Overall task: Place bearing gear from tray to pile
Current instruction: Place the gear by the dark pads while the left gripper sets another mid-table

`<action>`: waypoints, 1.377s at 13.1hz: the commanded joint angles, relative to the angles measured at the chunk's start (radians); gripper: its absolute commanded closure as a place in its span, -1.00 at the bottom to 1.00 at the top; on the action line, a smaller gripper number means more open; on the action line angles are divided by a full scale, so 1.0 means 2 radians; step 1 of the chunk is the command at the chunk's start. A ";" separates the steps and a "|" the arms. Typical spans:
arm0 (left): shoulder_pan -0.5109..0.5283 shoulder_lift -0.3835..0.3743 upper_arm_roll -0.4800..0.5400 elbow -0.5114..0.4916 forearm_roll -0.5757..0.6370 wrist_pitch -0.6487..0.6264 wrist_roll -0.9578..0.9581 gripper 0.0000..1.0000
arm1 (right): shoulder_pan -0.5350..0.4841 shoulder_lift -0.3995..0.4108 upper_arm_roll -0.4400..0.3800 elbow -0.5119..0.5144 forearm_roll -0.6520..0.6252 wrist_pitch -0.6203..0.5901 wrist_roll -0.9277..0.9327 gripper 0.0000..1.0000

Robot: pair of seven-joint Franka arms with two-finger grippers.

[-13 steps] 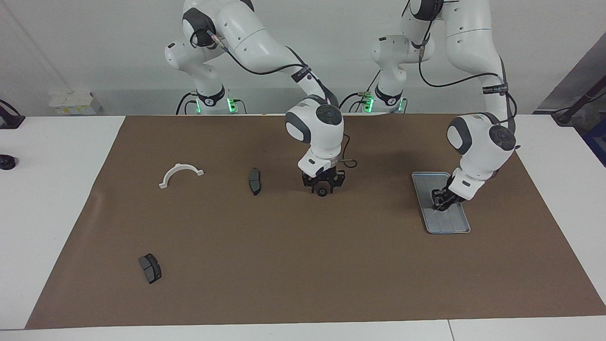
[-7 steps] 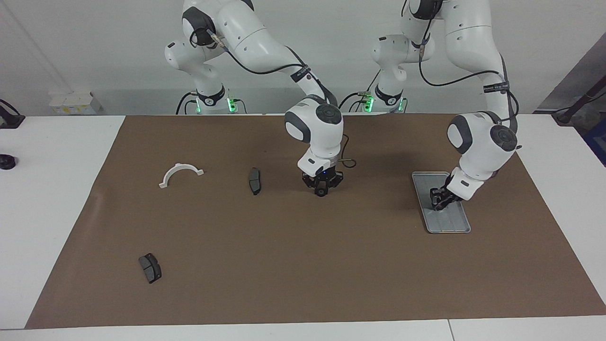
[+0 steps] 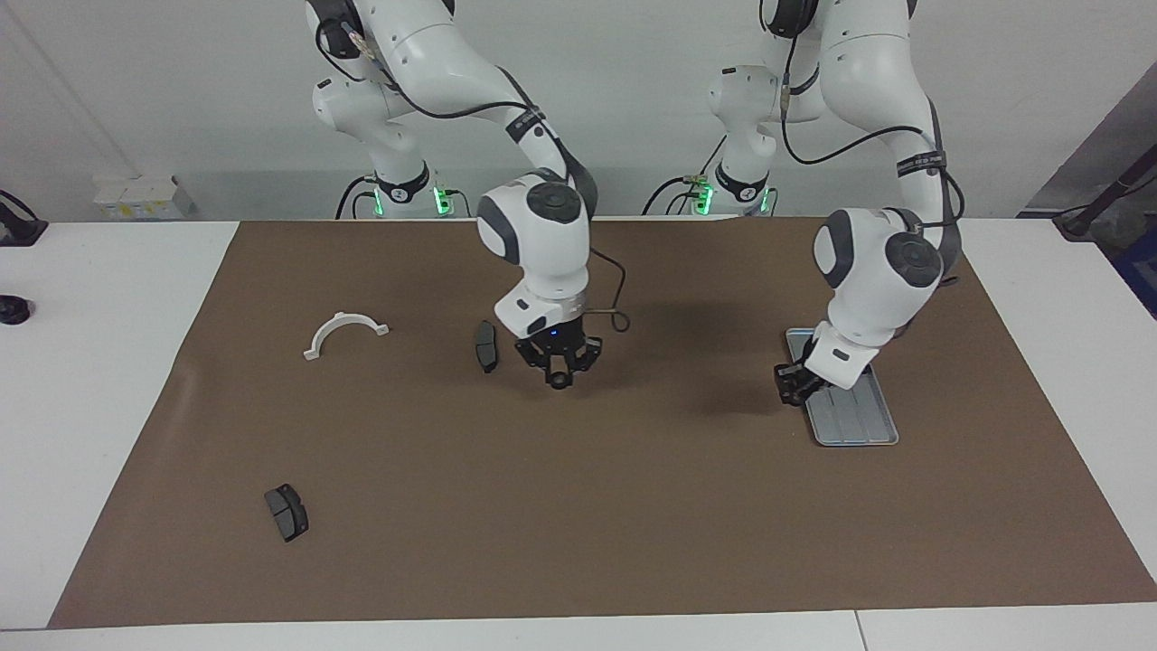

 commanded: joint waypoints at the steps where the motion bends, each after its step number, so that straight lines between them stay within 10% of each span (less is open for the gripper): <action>1: -0.060 0.008 0.008 0.006 0.002 0.008 -0.073 0.66 | -0.063 -0.049 0.008 -0.064 0.000 0.012 -0.072 1.00; 10: -0.194 -0.014 0.008 -0.084 0.002 0.115 -0.158 0.40 | -0.234 -0.058 0.008 -0.138 0.050 0.081 -0.328 1.00; 11: -0.202 -0.015 0.008 -0.094 0.002 0.131 -0.159 0.25 | -0.245 -0.051 0.008 -0.137 0.050 0.081 -0.332 1.00; 13: -0.202 -0.014 0.008 -0.091 0.002 0.138 -0.149 -0.99 | -0.267 -0.041 0.008 -0.138 0.050 0.095 -0.342 1.00; 15: -0.192 -0.011 0.008 -0.079 0.003 0.135 -0.148 -1.00 | -0.285 -0.035 0.008 -0.138 0.050 0.096 -0.356 1.00; 17: -0.163 -0.013 0.008 -0.060 0.004 0.124 -0.144 -1.00 | -0.287 -0.035 0.008 -0.138 0.050 0.090 -0.357 0.66; 18: -0.138 -0.017 0.008 -0.054 0.004 0.111 -0.132 -1.00 | -0.287 -0.038 0.007 -0.138 0.050 0.088 -0.357 -0.11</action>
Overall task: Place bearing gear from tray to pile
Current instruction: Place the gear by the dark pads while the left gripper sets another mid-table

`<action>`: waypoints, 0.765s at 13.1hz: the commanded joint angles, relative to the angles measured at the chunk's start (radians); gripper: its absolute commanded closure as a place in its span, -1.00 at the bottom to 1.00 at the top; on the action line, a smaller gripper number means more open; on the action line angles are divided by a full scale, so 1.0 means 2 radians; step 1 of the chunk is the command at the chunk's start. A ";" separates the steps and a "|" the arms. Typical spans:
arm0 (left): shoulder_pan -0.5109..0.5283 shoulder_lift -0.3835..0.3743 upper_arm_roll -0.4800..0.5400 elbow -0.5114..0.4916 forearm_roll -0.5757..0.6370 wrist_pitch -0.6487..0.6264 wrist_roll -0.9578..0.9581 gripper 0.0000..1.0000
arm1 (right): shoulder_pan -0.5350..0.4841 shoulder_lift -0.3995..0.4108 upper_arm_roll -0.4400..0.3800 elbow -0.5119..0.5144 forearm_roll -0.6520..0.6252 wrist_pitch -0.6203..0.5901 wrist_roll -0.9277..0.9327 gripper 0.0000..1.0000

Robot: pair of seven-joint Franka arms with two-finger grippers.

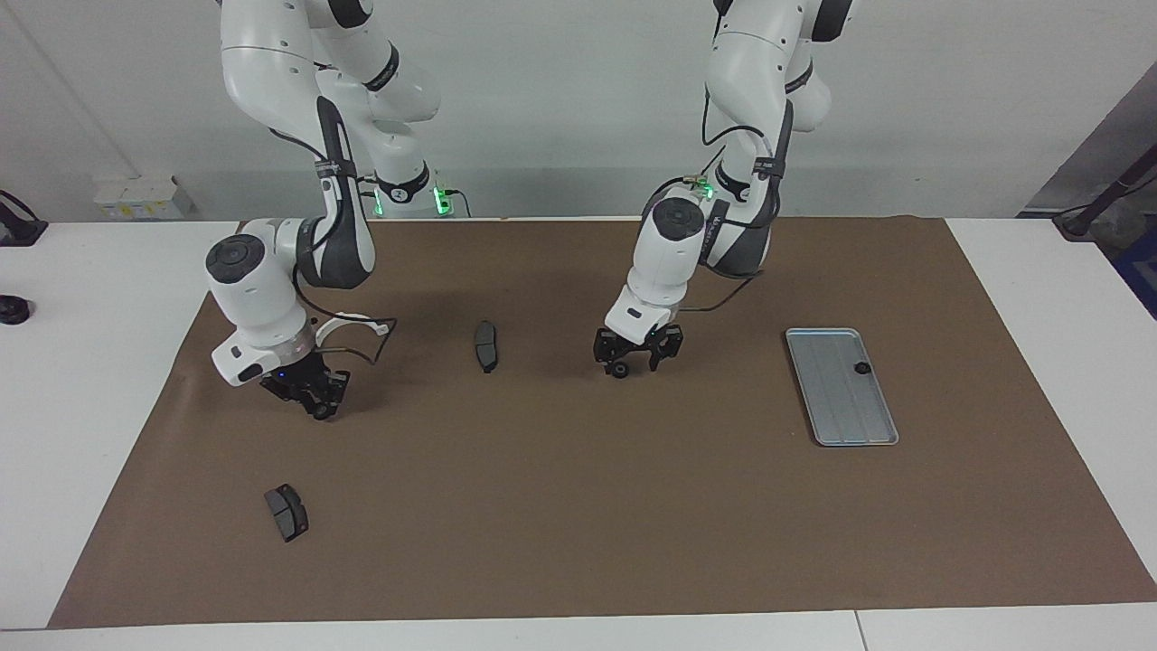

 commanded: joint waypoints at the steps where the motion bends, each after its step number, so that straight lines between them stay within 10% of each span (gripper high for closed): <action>1: 0.062 -0.019 -0.003 0.012 0.004 -0.039 0.053 -1.00 | -0.006 -0.009 0.008 -0.004 0.009 -0.004 -0.013 -0.73; 3: 0.102 -0.029 -0.002 0.014 0.004 -0.066 0.119 -1.00 | -0.001 -0.024 0.008 -0.001 0.009 -0.011 -0.011 -1.00; 10: 0.238 -0.046 -0.002 -0.021 0.004 -0.088 0.334 -1.00 | 0.110 -0.064 0.017 0.016 0.009 -0.036 0.046 -1.00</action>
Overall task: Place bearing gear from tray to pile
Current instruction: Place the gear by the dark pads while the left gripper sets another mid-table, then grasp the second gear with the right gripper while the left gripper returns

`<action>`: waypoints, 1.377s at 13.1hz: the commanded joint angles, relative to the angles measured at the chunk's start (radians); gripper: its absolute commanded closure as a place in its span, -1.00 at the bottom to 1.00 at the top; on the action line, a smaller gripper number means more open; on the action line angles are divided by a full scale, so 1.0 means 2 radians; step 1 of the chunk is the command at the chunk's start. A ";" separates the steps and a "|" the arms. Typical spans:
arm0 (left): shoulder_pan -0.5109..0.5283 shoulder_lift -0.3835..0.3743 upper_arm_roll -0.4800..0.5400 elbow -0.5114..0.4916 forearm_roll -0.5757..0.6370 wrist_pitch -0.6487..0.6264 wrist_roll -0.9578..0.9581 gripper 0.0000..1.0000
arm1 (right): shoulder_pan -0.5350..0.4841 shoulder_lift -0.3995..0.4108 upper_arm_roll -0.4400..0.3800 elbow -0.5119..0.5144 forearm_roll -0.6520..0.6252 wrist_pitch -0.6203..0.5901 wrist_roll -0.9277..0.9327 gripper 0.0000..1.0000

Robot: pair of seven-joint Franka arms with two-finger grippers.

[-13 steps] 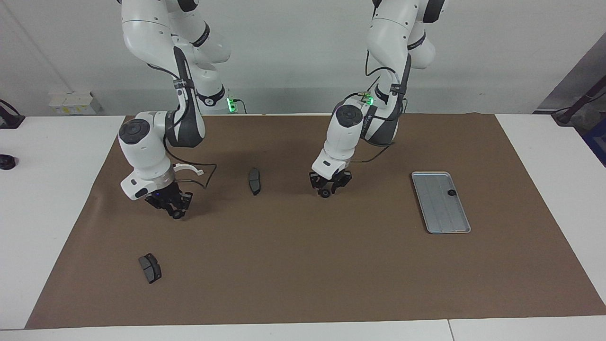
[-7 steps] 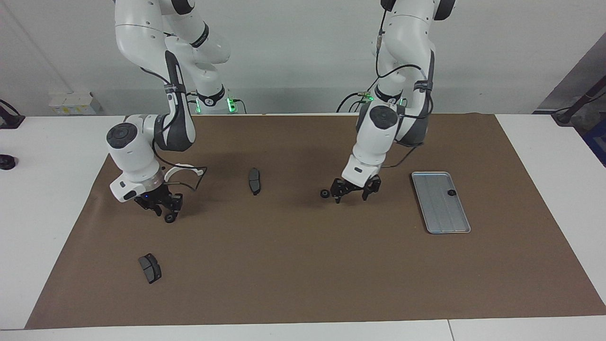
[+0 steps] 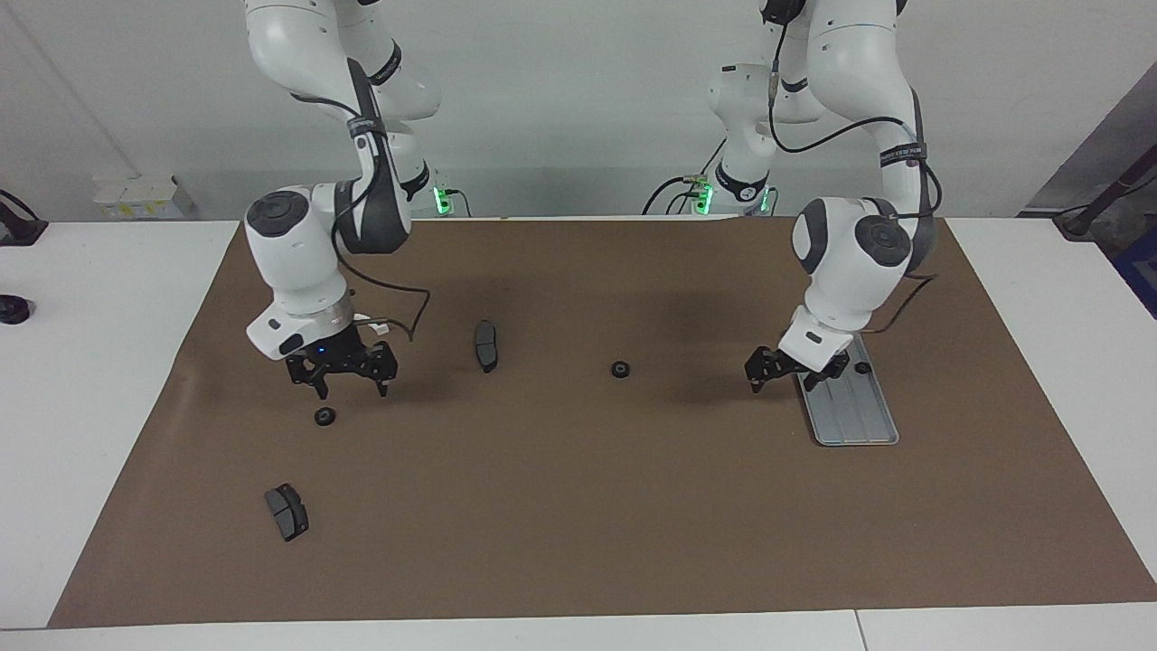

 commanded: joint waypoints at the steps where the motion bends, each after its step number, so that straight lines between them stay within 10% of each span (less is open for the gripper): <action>1: 0.051 -0.021 -0.006 -0.031 0.003 -0.005 0.081 -1.00 | 0.054 -0.003 0.001 0.019 0.008 -0.020 0.044 -1.00; 8: 0.114 -0.037 -0.006 -0.078 0.003 0.013 0.113 -0.82 | 0.206 0.057 -0.001 0.111 -0.006 -0.057 0.240 -1.00; 18: 0.127 -0.050 -0.004 -0.114 0.003 0.030 0.113 -0.56 | 0.298 0.194 0.000 0.226 -0.066 -0.070 0.345 -1.00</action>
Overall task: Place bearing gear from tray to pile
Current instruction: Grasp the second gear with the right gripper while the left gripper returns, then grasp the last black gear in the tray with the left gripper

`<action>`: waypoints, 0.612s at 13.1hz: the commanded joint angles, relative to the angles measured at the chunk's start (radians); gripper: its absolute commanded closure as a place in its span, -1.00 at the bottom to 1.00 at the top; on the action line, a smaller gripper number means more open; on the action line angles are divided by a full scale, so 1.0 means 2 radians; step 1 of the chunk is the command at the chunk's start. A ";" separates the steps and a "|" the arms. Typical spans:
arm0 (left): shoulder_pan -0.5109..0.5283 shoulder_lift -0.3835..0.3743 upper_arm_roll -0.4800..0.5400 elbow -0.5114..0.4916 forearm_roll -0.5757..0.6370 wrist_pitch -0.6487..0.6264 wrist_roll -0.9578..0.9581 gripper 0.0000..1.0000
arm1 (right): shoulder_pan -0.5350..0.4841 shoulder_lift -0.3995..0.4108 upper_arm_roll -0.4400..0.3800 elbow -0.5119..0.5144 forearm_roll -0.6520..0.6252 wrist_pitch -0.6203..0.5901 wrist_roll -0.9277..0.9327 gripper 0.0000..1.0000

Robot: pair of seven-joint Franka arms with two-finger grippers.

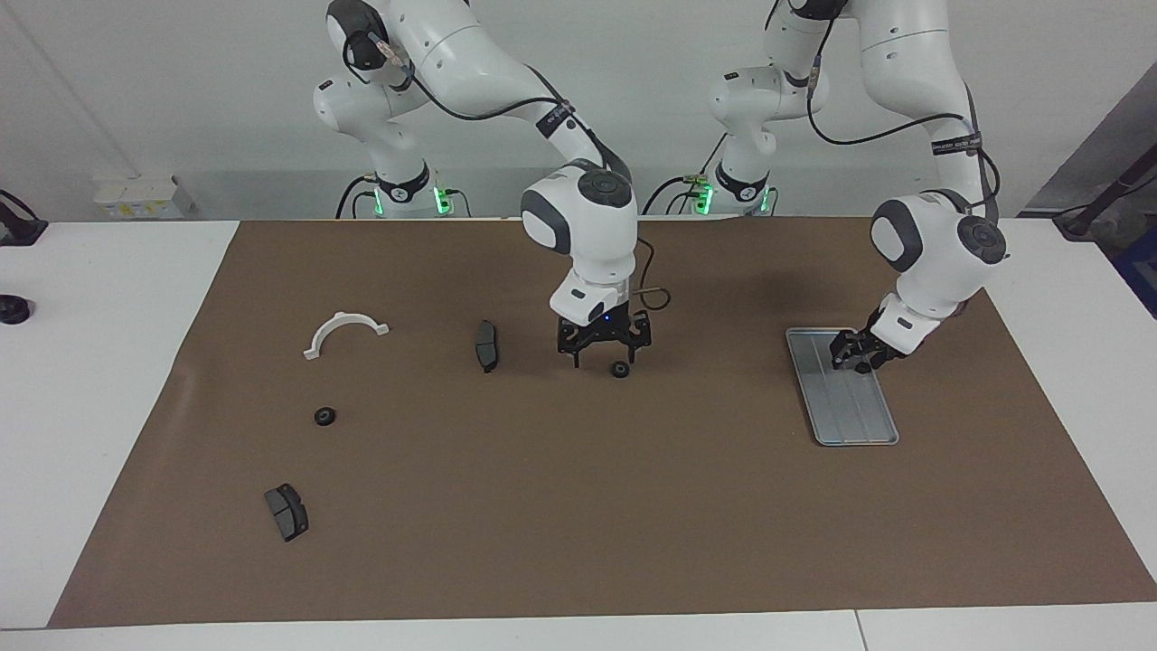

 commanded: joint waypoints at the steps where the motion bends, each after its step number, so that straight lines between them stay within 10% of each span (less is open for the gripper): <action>1: 0.007 -0.020 -0.004 -0.026 0.003 0.012 0.005 -0.53 | 0.010 0.028 0.000 0.021 -0.022 0.001 0.026 -1.00; 8: 0.007 -0.021 -0.002 -0.037 0.003 0.012 0.005 -0.33 | 0.027 0.036 -0.001 0.011 -0.022 0.025 0.040 -0.15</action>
